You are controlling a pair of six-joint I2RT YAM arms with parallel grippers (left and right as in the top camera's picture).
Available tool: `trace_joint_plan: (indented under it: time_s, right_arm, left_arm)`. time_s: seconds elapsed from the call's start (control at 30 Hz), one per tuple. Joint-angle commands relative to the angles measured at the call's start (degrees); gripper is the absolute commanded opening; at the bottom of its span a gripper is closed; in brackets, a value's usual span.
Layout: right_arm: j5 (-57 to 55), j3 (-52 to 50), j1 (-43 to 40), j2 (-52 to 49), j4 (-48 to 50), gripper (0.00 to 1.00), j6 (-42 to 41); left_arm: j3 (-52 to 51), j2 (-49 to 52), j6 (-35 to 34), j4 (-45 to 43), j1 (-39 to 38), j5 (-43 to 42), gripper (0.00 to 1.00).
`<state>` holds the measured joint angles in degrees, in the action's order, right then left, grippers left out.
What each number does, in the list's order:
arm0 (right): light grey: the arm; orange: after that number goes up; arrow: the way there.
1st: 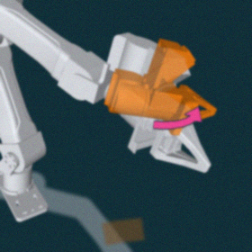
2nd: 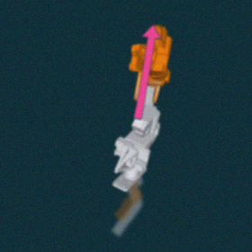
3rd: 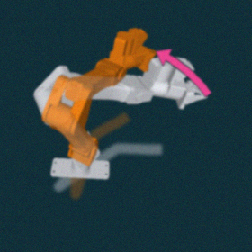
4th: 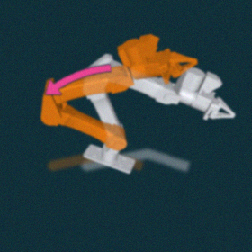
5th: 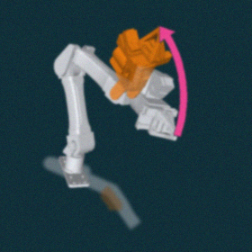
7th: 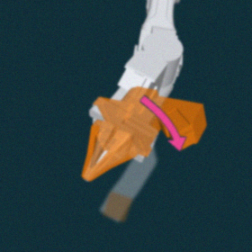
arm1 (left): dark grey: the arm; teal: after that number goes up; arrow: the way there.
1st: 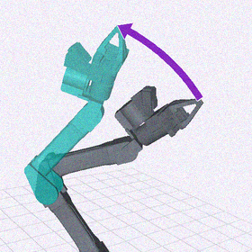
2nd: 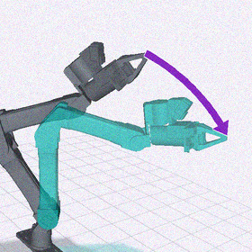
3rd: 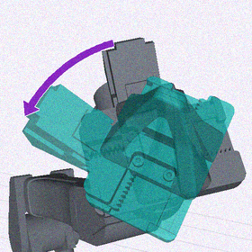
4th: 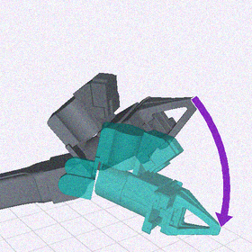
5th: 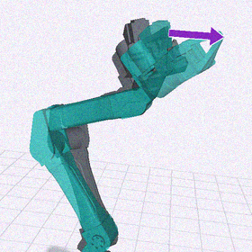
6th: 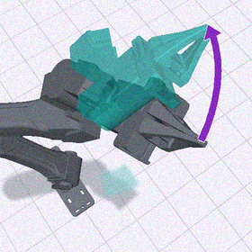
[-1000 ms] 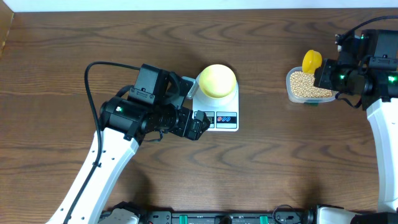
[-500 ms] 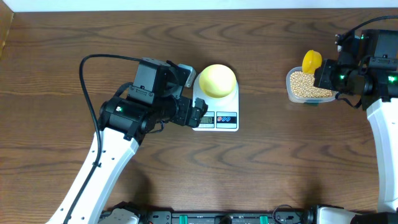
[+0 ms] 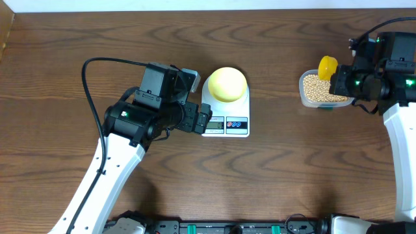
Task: Scoop item into bowl and weigh 50g on scale
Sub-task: 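Move the left gripper to hover in front of the scale display, then dip the yellow scoop into the soybeans with the right gripper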
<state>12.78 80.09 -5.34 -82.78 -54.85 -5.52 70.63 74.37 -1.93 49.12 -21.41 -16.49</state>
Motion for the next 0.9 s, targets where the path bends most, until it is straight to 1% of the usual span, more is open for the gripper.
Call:
trace_joint_plan:
  time_s: [0.0,0.1,0.2,0.43,0.73,0.87]
  right_arm:
    - [-0.87,0.7,0.02,0.07,-1.29,0.01,6.08]
    - [-0.92,0.7,-0.63,0.04,-1.97,0.01,8.55]
    - [-1.33,0.7,-1.97,0.04,-1.57,0.01,8.59]
    - [-7.8,0.68,-4.13,-1.99,-1.36,0.01,8.59]
    - [-8.13,0.68,-4.63,-6.47,-1.38,0.01,8.11]
    - [-8.13,0.68,-5.33,-7.85,0.17,0.01,7.26]
  left_arm:
    - [1.62,-0.52,-0.74,0.28,0.17,0.52,0.98]
    - [1.62,-0.52,-0.74,0.26,0.17,0.55,0.98]
    - [1.62,-0.52,-0.72,0.26,0.17,0.55,0.98]
    - [1.62,-0.52,-0.74,0.28,0.17,0.55,0.98]
    - [1.62,-0.52,-0.74,0.26,0.17,0.55,0.98]
    - [1.62,-0.52,-0.72,0.28,0.17,0.55,0.98]
